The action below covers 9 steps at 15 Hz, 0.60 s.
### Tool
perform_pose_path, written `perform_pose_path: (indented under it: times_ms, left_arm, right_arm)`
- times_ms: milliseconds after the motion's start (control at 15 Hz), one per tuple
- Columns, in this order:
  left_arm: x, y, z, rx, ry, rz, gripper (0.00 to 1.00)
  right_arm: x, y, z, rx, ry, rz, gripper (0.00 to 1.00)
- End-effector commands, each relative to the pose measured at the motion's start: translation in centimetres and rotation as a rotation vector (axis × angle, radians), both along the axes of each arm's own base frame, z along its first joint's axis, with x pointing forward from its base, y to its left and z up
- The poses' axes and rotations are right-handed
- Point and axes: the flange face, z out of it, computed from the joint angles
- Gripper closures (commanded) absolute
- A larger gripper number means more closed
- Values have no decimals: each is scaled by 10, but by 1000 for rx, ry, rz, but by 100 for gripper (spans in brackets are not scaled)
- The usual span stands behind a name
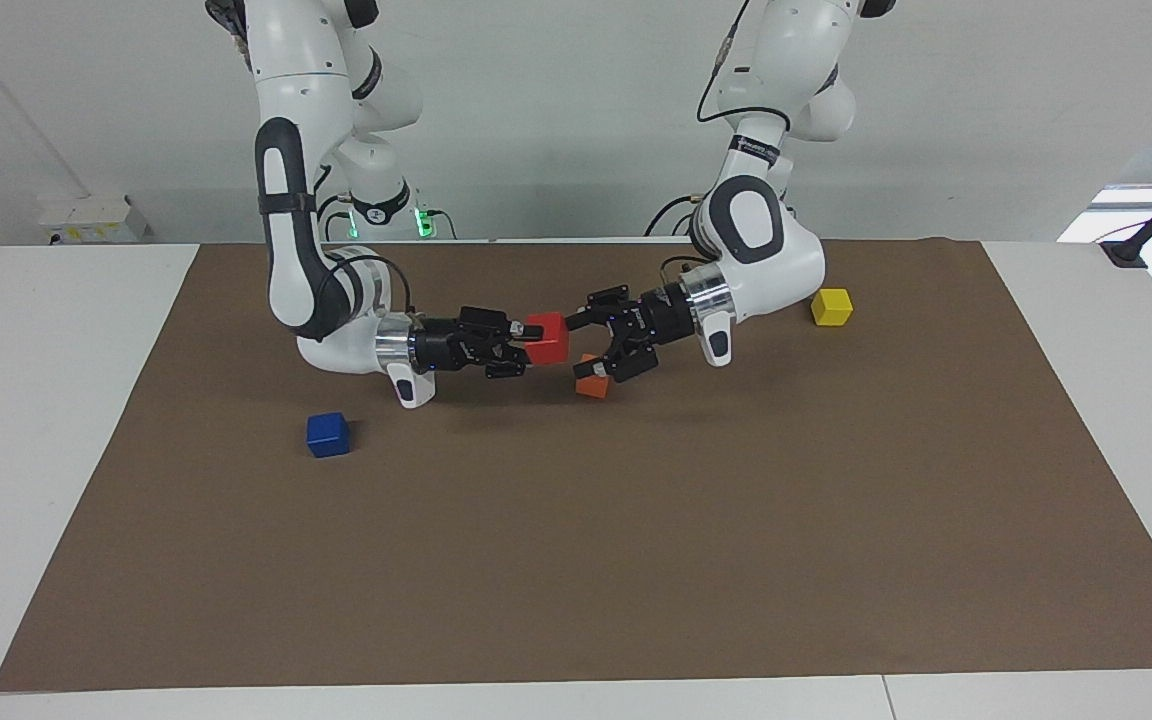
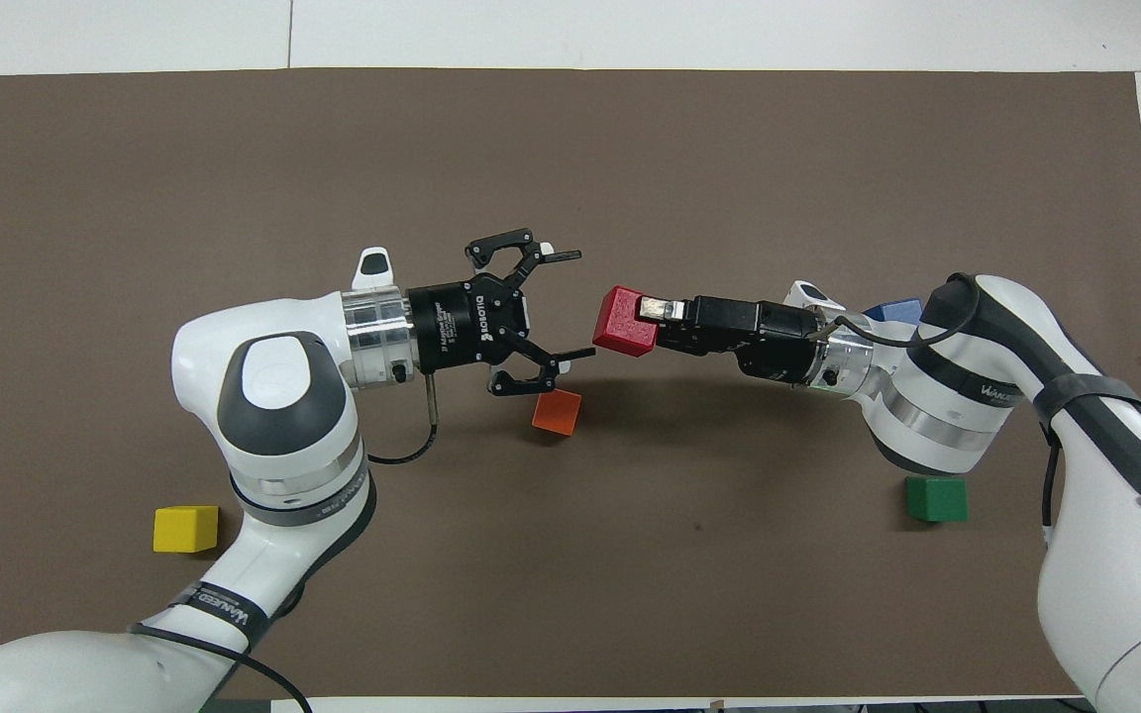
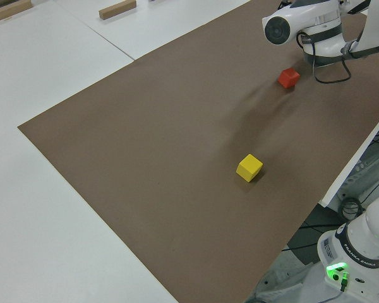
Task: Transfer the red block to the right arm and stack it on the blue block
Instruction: 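Open the left gripper and pull it back from the cube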
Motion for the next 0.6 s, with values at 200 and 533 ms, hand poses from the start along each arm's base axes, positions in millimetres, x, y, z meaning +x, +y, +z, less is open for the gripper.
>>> perform_pose_path:
  times_ms: [200,533]
  left_arm:
    - [30,120,-7,109,-71,-186,0]
    - [40,217,1,310,-194,-370,0]
  right_arm:
    - [6,-12,0,1,3,-45,100]
    - [17,-54,2,-118,-21,-26,100]
